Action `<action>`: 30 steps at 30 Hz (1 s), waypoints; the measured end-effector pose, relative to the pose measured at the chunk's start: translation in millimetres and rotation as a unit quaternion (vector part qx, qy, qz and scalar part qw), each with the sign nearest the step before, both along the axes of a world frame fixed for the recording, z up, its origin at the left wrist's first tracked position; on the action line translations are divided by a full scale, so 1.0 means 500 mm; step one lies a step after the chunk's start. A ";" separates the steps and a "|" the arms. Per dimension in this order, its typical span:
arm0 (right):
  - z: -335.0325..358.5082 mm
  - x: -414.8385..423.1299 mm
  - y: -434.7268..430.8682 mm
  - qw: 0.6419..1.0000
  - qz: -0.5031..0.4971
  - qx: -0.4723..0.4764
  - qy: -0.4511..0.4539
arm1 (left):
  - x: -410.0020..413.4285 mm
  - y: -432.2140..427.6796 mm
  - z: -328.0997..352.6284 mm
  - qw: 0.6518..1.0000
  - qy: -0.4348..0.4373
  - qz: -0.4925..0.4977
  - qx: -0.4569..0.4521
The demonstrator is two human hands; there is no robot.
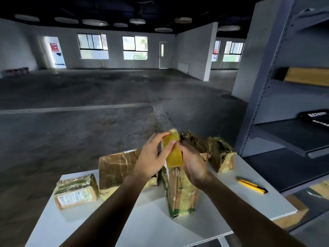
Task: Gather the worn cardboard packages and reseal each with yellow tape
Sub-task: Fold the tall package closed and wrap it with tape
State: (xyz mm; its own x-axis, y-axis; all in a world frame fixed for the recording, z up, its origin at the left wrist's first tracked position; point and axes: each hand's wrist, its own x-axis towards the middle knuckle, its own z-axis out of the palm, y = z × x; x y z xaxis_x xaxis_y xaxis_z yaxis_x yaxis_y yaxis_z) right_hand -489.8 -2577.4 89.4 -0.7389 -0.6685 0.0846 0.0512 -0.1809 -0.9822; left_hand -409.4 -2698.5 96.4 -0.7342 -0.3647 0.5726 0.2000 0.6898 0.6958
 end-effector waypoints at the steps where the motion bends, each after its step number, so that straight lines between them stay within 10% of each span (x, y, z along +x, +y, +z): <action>1: -0.006 0.001 0.004 1.000 -0.016 0.002 -0.005 | -0.002 0.003 -0.007 0.999 0.024 0.009 -0.045; 5: -0.012 0.016 0.035 0.999 0.011 0.011 0.047 | 0.003 0.008 -0.020 0.997 0.035 0.003 -0.070; 14: -0.005 0.022 0.096 0.937 0.097 0.117 0.313 | 0.001 -0.010 0.041 0.949 -0.271 -0.049 0.152; 23: 0.007 0.007 0.101 0.954 0.115 0.050 0.271 | 0.001 0.065 0.042 0.994 -0.098 -0.048 0.009; 27: 0.012 -0.003 0.109 0.964 0.129 0.021 0.232 | -0.003 0.068 0.052 0.976 0.016 -0.020 0.218; 30: 0.018 -0.016 0.111 0.960 0.140 0.031 0.239 | -0.006 0.069 0.084 0.901 -0.038 -0.004 0.433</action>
State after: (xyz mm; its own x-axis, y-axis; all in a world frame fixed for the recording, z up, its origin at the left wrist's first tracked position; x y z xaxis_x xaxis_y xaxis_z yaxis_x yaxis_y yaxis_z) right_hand -497.8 -2522.0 98.5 -0.4162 -0.8499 0.3232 -0.3692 -0.1669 -0.9142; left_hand -412.6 -2664.2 138.2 -0.7633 -0.6456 0.0248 0.1324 -0.1187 0.9841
